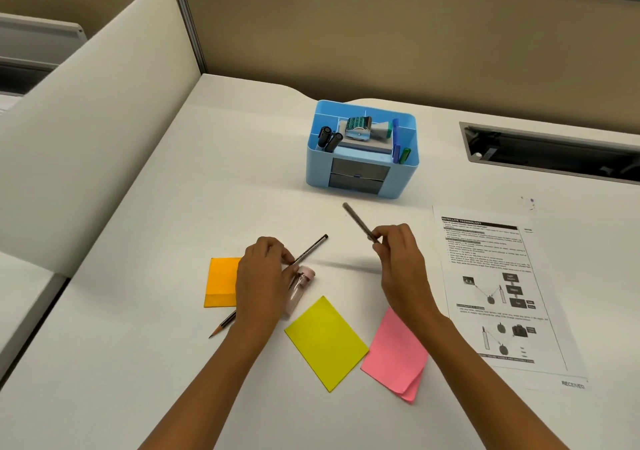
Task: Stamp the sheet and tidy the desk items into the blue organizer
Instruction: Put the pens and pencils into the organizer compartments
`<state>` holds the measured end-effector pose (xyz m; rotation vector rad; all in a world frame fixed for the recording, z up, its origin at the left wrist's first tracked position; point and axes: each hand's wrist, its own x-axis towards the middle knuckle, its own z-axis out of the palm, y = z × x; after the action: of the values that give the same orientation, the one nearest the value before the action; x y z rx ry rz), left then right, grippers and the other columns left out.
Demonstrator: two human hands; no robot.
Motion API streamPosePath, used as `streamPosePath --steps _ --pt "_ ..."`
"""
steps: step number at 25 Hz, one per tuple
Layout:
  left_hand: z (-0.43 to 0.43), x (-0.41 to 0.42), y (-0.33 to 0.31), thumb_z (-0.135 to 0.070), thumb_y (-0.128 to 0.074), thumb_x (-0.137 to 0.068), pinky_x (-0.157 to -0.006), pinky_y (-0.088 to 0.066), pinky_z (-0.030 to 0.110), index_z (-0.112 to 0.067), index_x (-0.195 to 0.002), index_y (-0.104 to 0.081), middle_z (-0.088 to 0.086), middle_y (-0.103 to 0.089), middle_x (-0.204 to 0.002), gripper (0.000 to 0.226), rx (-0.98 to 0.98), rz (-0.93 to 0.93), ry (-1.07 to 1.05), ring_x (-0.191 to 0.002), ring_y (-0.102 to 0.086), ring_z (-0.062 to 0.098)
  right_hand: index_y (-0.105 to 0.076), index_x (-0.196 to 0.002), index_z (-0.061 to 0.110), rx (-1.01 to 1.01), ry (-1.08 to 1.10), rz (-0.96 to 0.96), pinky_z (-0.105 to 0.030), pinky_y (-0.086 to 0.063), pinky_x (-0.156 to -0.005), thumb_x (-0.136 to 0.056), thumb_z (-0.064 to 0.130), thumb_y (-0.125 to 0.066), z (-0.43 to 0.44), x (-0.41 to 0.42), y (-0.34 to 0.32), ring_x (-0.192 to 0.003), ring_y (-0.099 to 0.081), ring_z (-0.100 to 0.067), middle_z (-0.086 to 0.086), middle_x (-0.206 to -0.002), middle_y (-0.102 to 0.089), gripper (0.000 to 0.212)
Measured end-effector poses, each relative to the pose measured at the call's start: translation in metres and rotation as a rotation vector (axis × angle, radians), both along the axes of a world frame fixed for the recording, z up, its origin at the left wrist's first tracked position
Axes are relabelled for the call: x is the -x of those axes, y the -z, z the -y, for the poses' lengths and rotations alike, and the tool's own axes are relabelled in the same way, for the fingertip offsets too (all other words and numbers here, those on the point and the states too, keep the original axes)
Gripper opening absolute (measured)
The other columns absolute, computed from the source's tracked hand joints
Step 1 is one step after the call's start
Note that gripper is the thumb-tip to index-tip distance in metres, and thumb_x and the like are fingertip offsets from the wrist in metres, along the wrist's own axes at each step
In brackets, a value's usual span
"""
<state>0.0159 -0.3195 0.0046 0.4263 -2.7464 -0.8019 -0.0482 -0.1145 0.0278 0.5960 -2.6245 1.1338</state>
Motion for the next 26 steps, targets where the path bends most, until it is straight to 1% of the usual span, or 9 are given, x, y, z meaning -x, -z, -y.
streamPosePath --steps 3,7,9,12,14,17,19,21,26 --pt "-0.002 0.002 -0.002 -0.013 -0.070 -0.081 -0.076 -0.046 0.035 -0.013 -0.086 -0.066 0.006 -0.057 -0.099 0.007 -0.037 -0.001 -0.049 -0.091 -0.053 0.022 -0.053 -0.101 0.008 0.163 0.049 -0.040 -0.010 -0.036 -0.071 -0.094 0.010 -0.050 0.012 0.001 -0.031 -0.078 -0.050 -0.013 0.000 -0.089 -0.054 0.007" --pt "-0.007 0.003 -0.012 -0.017 -0.062 -0.088 -0.077 -0.047 0.037 -0.017 -0.093 -0.063 0.003 -0.056 -0.102 0.005 -0.198 -0.097 -0.120 -0.092 -0.052 0.020 -0.052 -0.096 0.007 0.379 0.092 -0.192 -0.010 -0.042 -0.069 -0.093 0.005 -0.055 0.034 0.020 -0.076 -0.072 -0.052 -0.011 -0.005 -0.084 -0.056 0.005" --pt "-0.009 0.004 -0.020 -0.014 -0.058 -0.090 -0.077 -0.045 0.032 -0.016 -0.094 -0.060 0.000 -0.056 -0.097 0.005 -0.292 -0.159 -0.117 -0.091 -0.052 0.018 -0.054 -0.098 0.004 0.446 0.118 -0.218 -0.010 -0.045 -0.069 -0.094 0.008 -0.055 0.049 0.040 -0.091 -0.074 -0.055 -0.010 -0.007 -0.087 -0.059 0.006" --pt "-0.011 0.007 -0.032 -0.011 -0.052 -0.094 -0.071 -0.039 0.013 -0.019 -0.094 -0.053 -0.002 -0.056 -0.094 0.008 -0.411 -0.195 -0.146 -0.088 -0.052 0.013 -0.056 -0.097 0.004 0.489 0.179 -0.293 -0.018 -0.051 -0.063 -0.096 0.013 -0.051 0.072 0.079 -0.105 -0.072 -0.059 -0.015 -0.008 -0.085 -0.062 0.010" --pt "-0.010 0.008 -0.037 -0.010 -0.051 -0.094 -0.070 -0.039 0.007 -0.016 -0.094 -0.053 0.000 -0.056 -0.093 0.007 -0.441 -0.223 -0.167 -0.086 -0.051 0.011 -0.058 -0.094 0.006 0.427 0.210 -0.290 -0.024 -0.053 -0.063 -0.097 0.016 -0.050 0.085 0.108 -0.108 -0.070 -0.059 -0.015 -0.005 -0.081 -0.062 0.013" --pt "-0.005 0.007 -0.042 -0.008 -0.051 -0.093 -0.070 -0.038 0.005 -0.012 -0.094 -0.055 -0.001 -0.057 -0.092 0.006 -0.476 -0.260 -0.199 -0.082 -0.050 0.007 -0.065 -0.095 0.007 0.162 0.213 -0.088 -0.029 -0.056 -0.074 -0.095 0.023 -0.055 0.098 0.148 -0.105 -0.076 -0.059 -0.011 -0.004 -0.088 -0.067 0.019" --pt "-0.001 0.006 -0.042 -0.008 -0.052 -0.093 -0.068 -0.038 0.006 -0.013 -0.093 -0.055 -0.001 -0.057 -0.092 0.006 -0.482 -0.260 -0.217 -0.082 -0.052 0.010 -0.067 -0.101 0.007 0.009 0.177 0.001 -0.025 -0.053 -0.078 -0.093 0.024 -0.057 0.101 0.162 -0.101 -0.080 -0.057 -0.009 -0.006 -0.094 -0.069 0.021" --pt "0.003 0.005 -0.041 -0.009 -0.052 -0.094 -0.067 -0.039 0.008 -0.016 -0.093 -0.054 -0.002 -0.057 -0.092 0.008 -0.482 -0.249 -0.227 -0.081 -0.053 0.014 -0.068 -0.101 0.006 -0.086 0.155 0.041 -0.020 -0.046 -0.074 -0.092 0.024 -0.059 0.103 0.168 -0.099 -0.080 -0.054 -0.009 -0.007 -0.096 -0.068 0.022" --pt "0.006 0.003 -0.040 -0.010 -0.053 -0.093 -0.064 -0.039 0.007 -0.017 -0.092 -0.055 -0.005 -0.056 -0.090 0.007 -0.519 -0.224 -0.237 -0.079 -0.054 0.016 -0.066 -0.100 0.009 -0.182 0.171 0.026 -0.018 -0.039 -0.075 -0.090 0.025 -0.063 0.104 0.171 -0.091 -0.094 -0.058 -0.016 -0.007 -0.102 -0.066 0.020"
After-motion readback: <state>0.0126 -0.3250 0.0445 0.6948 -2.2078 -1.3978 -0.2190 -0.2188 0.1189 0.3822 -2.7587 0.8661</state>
